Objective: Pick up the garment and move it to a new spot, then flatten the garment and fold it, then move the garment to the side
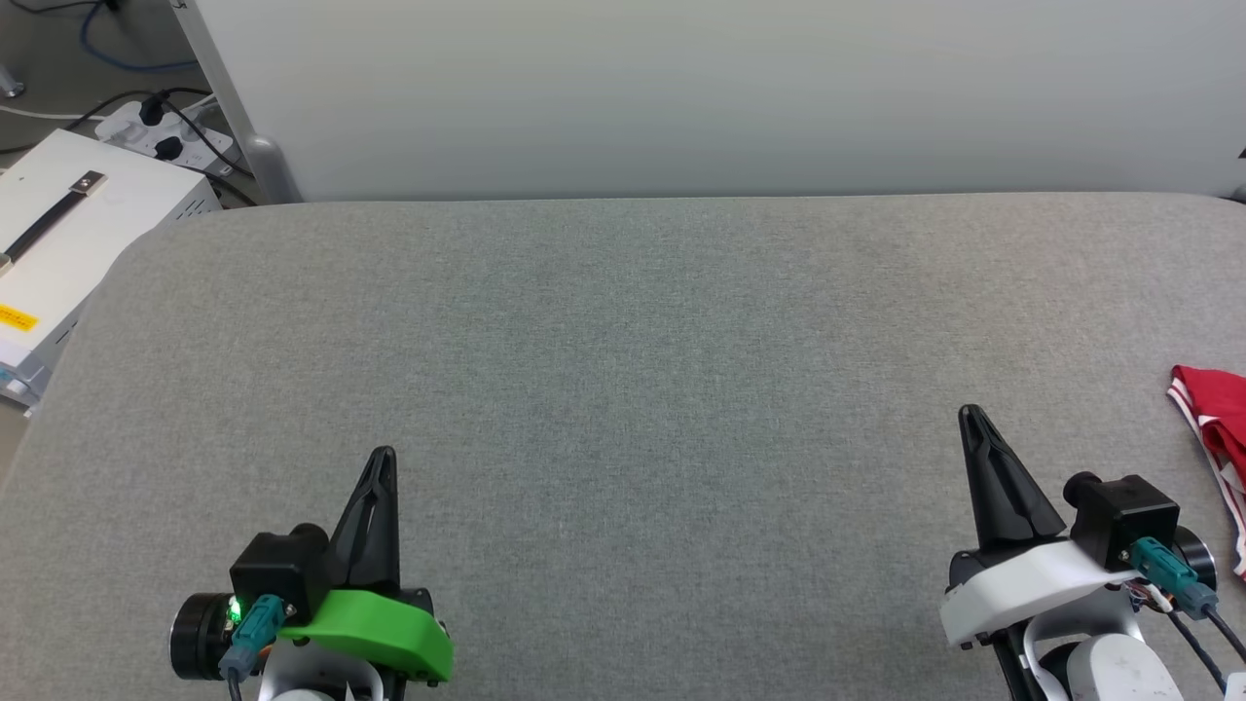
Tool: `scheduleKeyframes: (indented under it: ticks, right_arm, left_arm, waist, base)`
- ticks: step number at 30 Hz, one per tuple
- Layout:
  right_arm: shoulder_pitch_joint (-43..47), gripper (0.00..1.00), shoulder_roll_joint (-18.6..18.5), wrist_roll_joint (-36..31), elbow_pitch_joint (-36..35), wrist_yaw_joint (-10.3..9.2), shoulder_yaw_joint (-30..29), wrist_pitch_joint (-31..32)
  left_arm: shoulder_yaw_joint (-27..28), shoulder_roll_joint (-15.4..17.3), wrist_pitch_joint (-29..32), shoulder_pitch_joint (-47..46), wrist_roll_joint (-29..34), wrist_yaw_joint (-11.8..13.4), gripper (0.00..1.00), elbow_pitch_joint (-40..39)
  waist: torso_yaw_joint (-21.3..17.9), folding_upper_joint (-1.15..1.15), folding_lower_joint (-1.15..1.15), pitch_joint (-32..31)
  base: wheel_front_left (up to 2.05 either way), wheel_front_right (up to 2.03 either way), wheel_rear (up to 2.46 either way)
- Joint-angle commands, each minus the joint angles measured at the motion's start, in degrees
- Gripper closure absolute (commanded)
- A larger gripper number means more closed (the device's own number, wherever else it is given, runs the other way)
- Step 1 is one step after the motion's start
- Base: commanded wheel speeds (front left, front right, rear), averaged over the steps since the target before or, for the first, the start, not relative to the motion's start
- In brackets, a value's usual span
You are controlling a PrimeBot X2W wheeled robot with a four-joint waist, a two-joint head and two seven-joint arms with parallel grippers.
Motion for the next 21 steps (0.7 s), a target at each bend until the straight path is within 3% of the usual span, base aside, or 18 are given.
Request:
scheduleKeyframes:
  ticks: [1,21]
  right_arm:
    - [0.8,1.0,0.0,-0.7,-0.4,-0.01,-0.2,0.4]
    - [1.1,1.0,0.0,-2.4,-1.3,-0.02,-0.7,2.6]
  left_arm:
    - [0.3,-0.3,0.4,-0.4,0.7,0.5,1.0,-0.3]
    - [0.5,-0.5,2.7,-0.6,2.6,1.6,1.0,-0.9]
  waist:
    - [0.0,0.21,0.0,0.0]
    - [0.2,0.32,0.0,-0.4]
  base:
    - [0.0,0.0,0.0]
    - [0.0,0.0,0.0]
